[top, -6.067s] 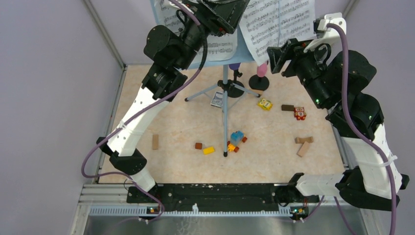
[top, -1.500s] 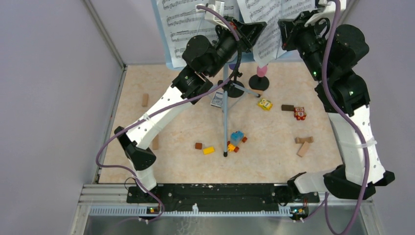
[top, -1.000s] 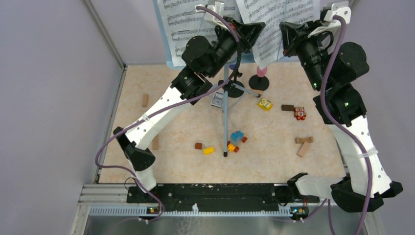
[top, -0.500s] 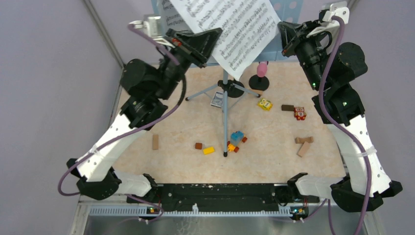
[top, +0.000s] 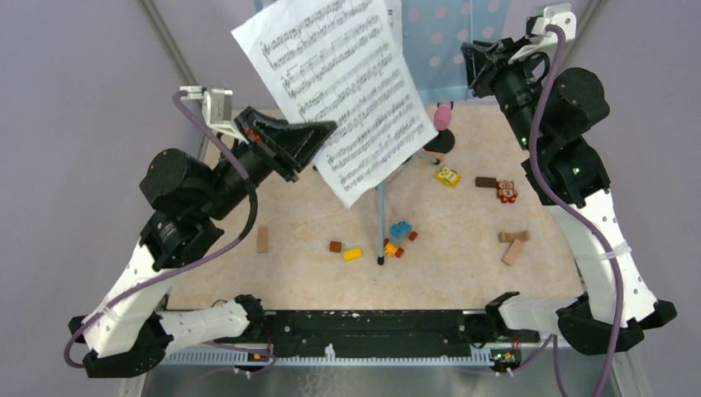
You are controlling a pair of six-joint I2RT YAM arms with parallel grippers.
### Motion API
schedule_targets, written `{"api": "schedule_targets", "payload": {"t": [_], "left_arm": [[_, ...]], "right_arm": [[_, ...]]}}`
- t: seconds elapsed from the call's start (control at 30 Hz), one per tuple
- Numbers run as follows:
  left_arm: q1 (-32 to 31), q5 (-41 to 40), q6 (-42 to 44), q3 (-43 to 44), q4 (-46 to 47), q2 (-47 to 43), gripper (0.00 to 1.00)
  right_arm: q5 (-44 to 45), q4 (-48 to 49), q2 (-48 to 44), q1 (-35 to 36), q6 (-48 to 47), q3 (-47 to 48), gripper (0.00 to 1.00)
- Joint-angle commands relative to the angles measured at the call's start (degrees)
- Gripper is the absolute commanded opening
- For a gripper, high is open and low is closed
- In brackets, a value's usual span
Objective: Pack up the instrument practice props
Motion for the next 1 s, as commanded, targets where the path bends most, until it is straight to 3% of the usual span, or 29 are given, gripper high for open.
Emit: {"api": "schedule_targets", "payload": {"t": [0.0, 0.23, 0.4, 0.63, 0.8, 0.9, 0.97], "left_arm": [[-0.2, 4.2, 1.5, -3.7, -11.2, -6.4, 0.00], [-0.2, 7.2, 1.8, -14.2, -20.3, -15.2, 0.00], [-0.2, 8.5, -2.3, -25.4, -21.9, -20.7, 0.00], [-0.3, -3.5, -9.6, -41.7, -21.0, -27.4, 0.00], [0.2, -12.2, -13.3, -47.1, -20.0, -21.4, 0.00], [3.9, -9.8, -13.1, -49.4, -14.8, -16.7, 0.00], [9.8, -5.0, -12.5, -51.4, -10.9, -14.3, 0.00]], "right_arm": [[0.6, 0.2, 0.1, -0.3, -0.3, 0.5, 0.23], [0.7, 0.3, -4.0, -0.3, 0.4, -3.6, 0.34], [0.4, 1.1, -10.3, -0.3, 2.0, -10.7, 0.44], [-1.6, -1.1, -19.3, -0.3, 8.0, -21.5, 0.45], [-2.6, -2.4, -23.3, -0.3, 11.8, -29.4, 0.45], [-3.1, -3.4, -24.4, -0.3, 12.8, -32.7, 0.45], [-3.3, -4.3, -24.7, -0.3, 13.2, -34.3, 0.45]]}}
